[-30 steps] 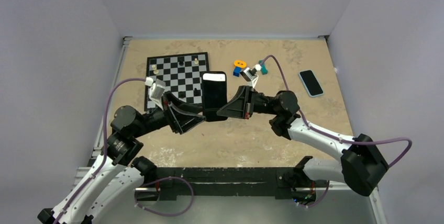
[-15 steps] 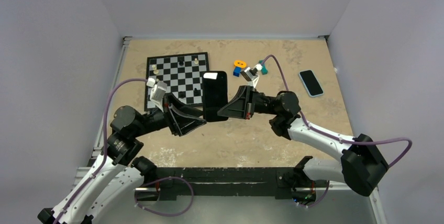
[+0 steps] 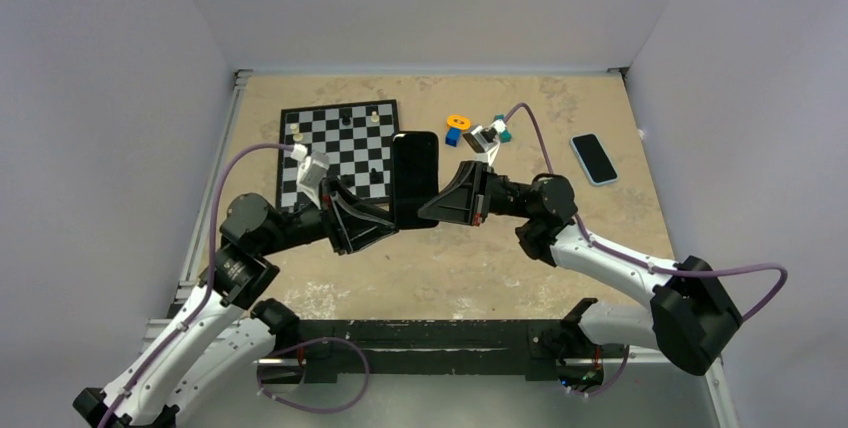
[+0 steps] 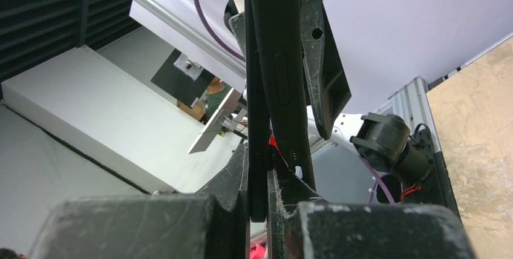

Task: Take the phone out of the phone case
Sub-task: Remove the phone case from the phone, then place the phone case at the center of the board.

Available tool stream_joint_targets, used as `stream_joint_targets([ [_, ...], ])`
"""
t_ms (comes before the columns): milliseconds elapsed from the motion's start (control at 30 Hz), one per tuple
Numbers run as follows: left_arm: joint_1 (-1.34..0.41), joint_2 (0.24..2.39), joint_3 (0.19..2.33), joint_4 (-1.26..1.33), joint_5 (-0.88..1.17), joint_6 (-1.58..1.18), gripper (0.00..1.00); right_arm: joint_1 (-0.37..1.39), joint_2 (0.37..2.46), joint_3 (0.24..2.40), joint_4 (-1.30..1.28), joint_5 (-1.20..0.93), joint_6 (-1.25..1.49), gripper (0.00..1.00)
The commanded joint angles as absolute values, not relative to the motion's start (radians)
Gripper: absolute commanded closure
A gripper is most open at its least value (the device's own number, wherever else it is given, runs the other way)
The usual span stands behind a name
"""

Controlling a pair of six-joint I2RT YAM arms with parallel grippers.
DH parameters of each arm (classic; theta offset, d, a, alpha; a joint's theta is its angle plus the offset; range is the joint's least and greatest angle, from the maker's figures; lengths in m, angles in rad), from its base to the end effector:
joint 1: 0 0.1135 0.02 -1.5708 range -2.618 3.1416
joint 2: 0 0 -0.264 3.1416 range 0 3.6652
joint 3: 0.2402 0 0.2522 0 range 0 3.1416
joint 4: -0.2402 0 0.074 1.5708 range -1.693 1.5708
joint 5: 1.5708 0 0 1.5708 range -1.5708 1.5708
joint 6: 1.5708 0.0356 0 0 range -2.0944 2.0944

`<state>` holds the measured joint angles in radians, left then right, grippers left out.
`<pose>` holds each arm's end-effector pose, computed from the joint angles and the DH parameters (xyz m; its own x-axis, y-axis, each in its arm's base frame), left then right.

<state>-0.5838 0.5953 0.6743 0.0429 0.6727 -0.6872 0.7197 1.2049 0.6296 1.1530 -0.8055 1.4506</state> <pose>0.1062 -0.0968 0.3531 -0.5224 -0.2495 -0.8154 0.7965 0.1984 -0.5711 0.1683 0.1817 0.3310 -0.8551 0.1650 -0.4914 -0.5169 -0.3427 0.7845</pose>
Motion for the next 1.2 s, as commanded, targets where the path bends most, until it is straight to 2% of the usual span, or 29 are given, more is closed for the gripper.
stream_joint_targets([
  [0,-0.583,0.636,0.718,0.092,0.631,-0.686,0.62,0.732,1.183,0.648,1.244,-0.817,1.437,1.0],
  [133,-0.583,0.706,0.754,0.144,0.627,-0.735,0.6,0.742,1.176,0.657,1.148,-0.813,1.365,1.0],
  [267,-0.585,0.76,0.788,0.156,0.592,-0.753,0.61,0.769,1.162,0.66,1.049,-0.797,1.3,1.0],
  [333,-0.586,0.77,0.793,0.153,0.561,-0.756,0.66,0.777,1.154,0.654,1.018,-0.793,1.276,1.0],
  [400,-0.586,0.773,0.798,0.118,0.512,-0.751,0.8,0.779,1.138,0.641,0.985,-0.788,1.253,1.0],
  [433,-0.585,0.769,0.801,0.074,0.46,-0.748,0.92,0.779,1.128,0.637,0.954,-0.785,1.234,1.0],
  [467,-0.585,0.76,0.81,-0.009,0.388,-0.745,1.0,0.778,1.117,0.633,0.917,-0.78,1.208,1.0],
  [600,-0.583,0.725,0.839,-0.367,0.001,-0.743,1.0,0.779,1.036,0.608,0.656,-0.704,1.059,1.0],
  [733,-0.582,0.714,0.841,-0.571,-0.204,-0.711,1.0,0.779,0.933,0.592,0.349,-0.561,0.901,1.0],
  [833,-0.581,0.728,0.802,-0.589,-0.154,-0.642,1.0,0.777,0.85,0.579,0.162,-0.408,0.83,1.0],
  [967,-0.581,0.81,0.72,-0.542,0.101,-0.603,1.0,0.778,0.779,0.613,-0.091,-0.205,0.74,1.0],
  [1067,-0.581,0.864,0.643,-0.466,0.255,-0.622,1.0,0.777,0.745,0.641,-0.171,-0.144,0.705,1.0],
  [1167,-0.58,0.914,0.592,-0.42,0.272,-0.64,1.0,0.777,0.724,0.658,-0.204,-0.122,0.691,1.0],
])
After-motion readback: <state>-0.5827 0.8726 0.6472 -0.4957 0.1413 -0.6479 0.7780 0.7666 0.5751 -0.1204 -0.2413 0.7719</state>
